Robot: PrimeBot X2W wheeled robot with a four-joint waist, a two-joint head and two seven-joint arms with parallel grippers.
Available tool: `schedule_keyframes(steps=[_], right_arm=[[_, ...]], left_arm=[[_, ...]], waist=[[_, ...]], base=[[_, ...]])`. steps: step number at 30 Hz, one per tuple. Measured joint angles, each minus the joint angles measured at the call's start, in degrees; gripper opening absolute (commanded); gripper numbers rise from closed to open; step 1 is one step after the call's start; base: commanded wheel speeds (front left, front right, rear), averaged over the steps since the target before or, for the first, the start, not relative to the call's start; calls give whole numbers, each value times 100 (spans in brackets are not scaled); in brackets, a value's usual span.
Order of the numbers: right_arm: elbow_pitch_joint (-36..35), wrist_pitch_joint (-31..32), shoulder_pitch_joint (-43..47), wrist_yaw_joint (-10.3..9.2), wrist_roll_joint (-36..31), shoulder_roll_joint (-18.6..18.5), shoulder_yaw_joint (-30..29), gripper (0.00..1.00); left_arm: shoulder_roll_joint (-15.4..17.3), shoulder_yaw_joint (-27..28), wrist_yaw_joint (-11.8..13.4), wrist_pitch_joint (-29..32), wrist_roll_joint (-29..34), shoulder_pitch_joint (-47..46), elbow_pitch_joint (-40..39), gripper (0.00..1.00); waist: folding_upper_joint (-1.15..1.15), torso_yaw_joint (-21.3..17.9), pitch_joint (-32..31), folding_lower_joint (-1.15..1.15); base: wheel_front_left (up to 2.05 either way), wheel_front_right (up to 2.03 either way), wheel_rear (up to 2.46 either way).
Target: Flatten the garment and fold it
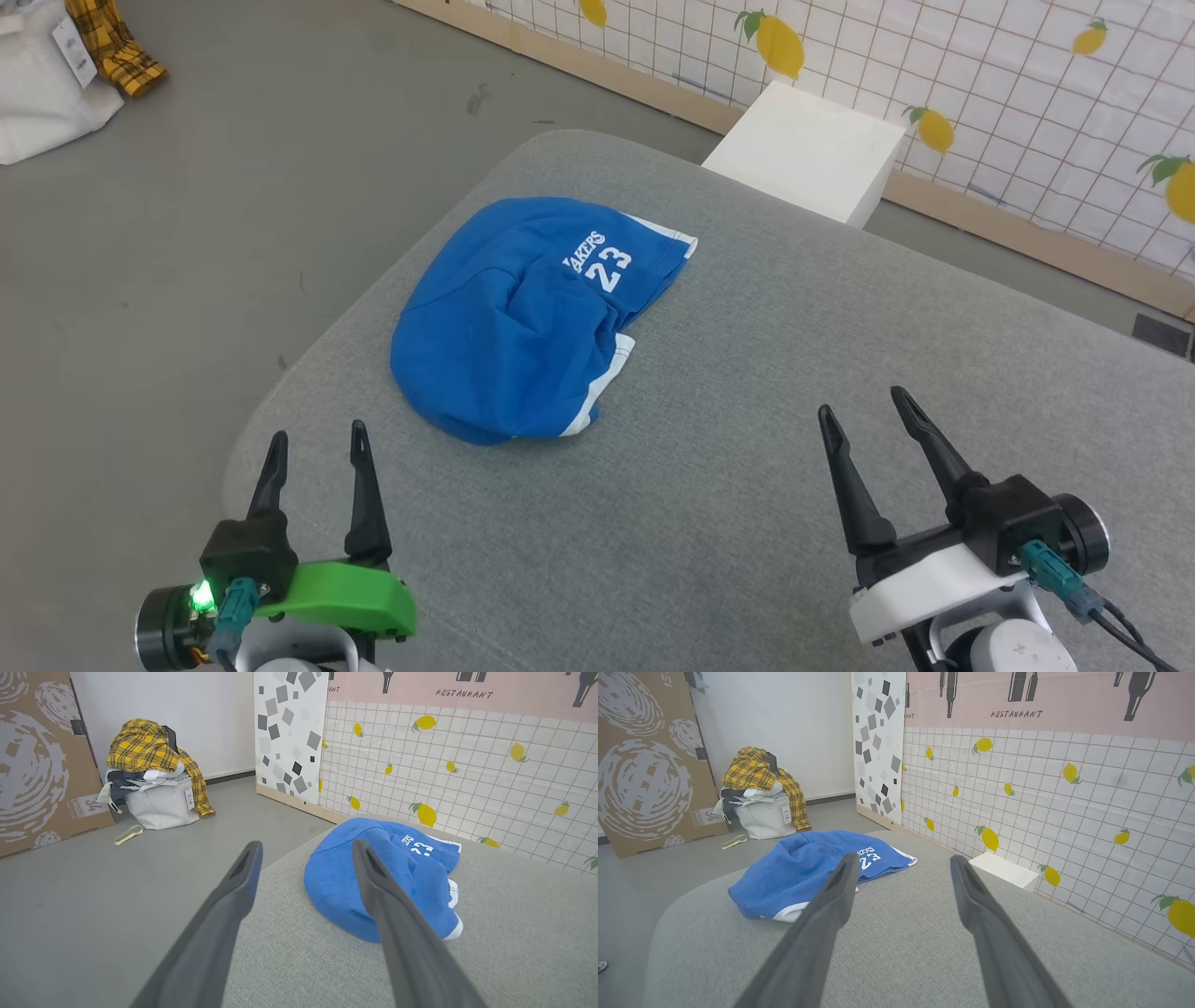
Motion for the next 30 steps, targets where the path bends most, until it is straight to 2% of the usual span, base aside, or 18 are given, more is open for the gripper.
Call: schedule_keyframes(steps=[9,14,21,30], right_arm=[[43,-57,-3,0,38,2,35,100],[-41,14,-149,0,18,9,88,100],[-227,196,-321,0,-191,11,53,100],[-479,298,-640,0,-367,10,58,100]], left_arm=[[59,82,99,-77,-300,93,-74,100],[99,226,-58,84,-671,-156,16,100],[471,481,-407,845,-1176,-1486,691,100],[800,756,-644,2236,-1996,-2924,1954,100]], waist=[[0,-19,46,0],[0,-196,173,0],[0,-534,620,0],[0,-1042,1464,1]], base=[[0,0,0],[0,0,0],[0,0,0],[0,0,0]])
